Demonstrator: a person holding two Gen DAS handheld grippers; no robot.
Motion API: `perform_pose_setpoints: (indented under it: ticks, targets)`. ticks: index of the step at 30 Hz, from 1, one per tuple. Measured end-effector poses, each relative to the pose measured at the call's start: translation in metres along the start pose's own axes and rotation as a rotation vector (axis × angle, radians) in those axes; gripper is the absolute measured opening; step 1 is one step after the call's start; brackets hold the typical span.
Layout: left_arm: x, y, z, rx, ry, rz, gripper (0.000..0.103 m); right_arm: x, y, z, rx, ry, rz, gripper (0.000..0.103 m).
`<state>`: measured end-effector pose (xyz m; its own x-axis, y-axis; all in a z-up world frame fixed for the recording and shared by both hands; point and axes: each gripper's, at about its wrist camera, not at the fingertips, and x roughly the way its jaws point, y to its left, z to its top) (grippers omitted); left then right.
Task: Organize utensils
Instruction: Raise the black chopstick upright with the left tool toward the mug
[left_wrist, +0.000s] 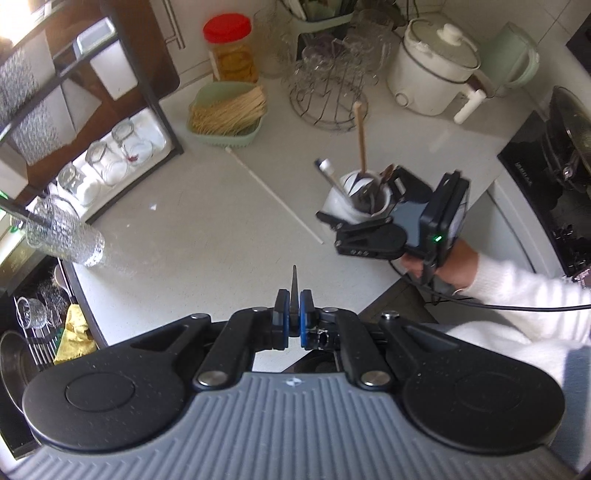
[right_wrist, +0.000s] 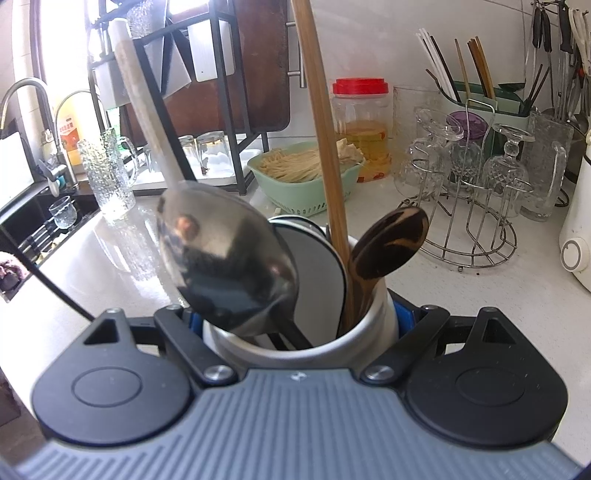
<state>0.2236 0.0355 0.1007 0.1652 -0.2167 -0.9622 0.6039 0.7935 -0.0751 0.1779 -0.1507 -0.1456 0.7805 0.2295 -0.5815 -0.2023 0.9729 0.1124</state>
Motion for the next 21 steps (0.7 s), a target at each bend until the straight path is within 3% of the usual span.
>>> perform_pose_setpoints:
  ticks: [21]
  targets:
    - [-0.108, -0.045, 0.068, 0.066, -0.070, -0.099, 0.006, 0.001, -0.003, -0.001, -0.021, -0.007, 0.033, 0.091]
